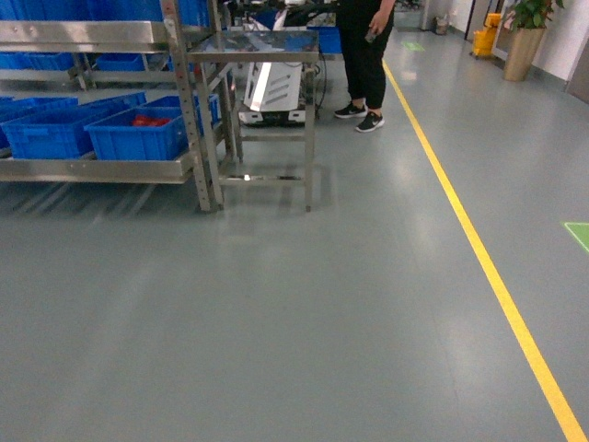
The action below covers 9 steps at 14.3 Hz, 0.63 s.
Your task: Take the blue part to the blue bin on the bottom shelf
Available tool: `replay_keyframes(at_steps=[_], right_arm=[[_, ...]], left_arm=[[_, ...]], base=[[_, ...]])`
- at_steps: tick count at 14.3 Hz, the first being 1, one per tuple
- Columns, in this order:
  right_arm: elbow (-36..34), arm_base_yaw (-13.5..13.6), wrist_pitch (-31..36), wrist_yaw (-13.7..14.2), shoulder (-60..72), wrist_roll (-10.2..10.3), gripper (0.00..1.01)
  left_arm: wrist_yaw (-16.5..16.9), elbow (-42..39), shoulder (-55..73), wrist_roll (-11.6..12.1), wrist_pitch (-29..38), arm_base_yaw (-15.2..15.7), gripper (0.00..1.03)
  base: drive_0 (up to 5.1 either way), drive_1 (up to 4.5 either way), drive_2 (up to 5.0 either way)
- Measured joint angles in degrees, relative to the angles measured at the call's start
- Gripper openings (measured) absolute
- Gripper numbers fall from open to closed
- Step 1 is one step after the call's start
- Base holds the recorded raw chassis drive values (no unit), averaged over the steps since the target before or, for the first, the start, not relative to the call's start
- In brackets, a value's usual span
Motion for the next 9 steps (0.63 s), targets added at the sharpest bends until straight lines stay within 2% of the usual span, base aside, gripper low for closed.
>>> replay_keyframes(at_steps=[9], right_arm=[[0.0,0.0,0.0,0.0,0.0,0.0,0.98]], left_arm=[[0.0,0.0,0.0,0.0,-0.2,0.0,0.44]], base=[[0.0,4.24,-4.3]])
